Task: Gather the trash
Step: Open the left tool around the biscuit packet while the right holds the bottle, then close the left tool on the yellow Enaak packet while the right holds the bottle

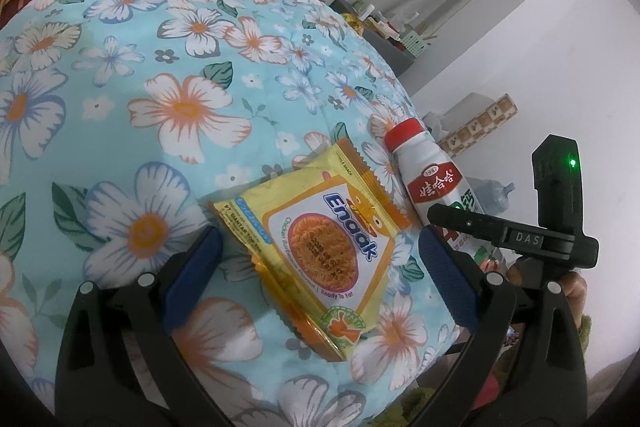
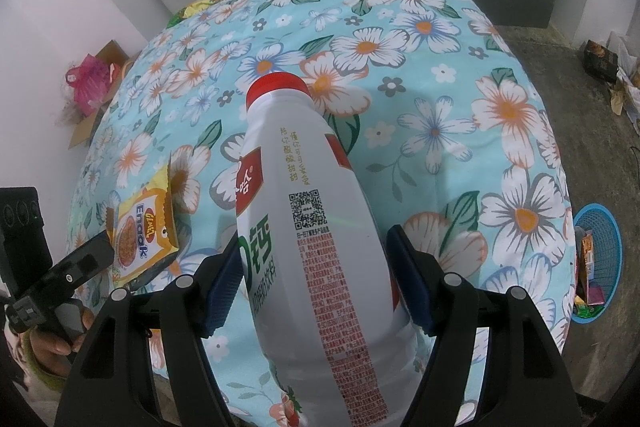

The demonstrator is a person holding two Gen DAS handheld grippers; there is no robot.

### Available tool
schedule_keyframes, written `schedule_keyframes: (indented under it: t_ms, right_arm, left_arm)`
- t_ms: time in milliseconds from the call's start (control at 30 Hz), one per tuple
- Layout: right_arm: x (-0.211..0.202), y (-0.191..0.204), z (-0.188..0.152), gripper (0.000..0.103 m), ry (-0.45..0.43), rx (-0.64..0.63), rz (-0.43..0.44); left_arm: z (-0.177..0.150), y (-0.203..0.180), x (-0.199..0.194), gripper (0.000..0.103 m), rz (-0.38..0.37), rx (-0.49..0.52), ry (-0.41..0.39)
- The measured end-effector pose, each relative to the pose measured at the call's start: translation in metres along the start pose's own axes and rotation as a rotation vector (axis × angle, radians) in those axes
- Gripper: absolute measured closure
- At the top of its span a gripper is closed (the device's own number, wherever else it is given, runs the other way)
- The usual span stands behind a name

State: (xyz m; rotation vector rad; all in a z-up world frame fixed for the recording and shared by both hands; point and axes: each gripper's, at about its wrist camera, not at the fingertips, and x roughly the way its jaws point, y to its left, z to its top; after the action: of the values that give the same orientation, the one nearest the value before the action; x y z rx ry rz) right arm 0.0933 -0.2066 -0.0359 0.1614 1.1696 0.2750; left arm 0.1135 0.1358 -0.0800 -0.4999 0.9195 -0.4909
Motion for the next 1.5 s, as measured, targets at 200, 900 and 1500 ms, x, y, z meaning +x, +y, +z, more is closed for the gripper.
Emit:
schedule_keyframes:
  t_ms: [200, 900, 1500]
  right_arm:
    - [0.0003, 0.0001, 0.0003, 0.035, 0.000, 0.001, 0.000]
    - [0.0006, 0.0001, 0.0004, 0.035, 0.000, 0.000, 0.000]
    - [0.0012, 0.0010, 0.0004, 0.035, 0.000, 0.000, 0.000]
  left_arm:
    - [0.0003, 0.0001, -0.0001, 0.009, -0.001, -0.001, 0.001]
    - [-0.0005, -0.0005, -0.0006, 0.009, 0.000, 0.000, -0.002]
    - [-0.0009, -0.0003, -0.0026, 0.009, 0.000, 0.001, -0.005]
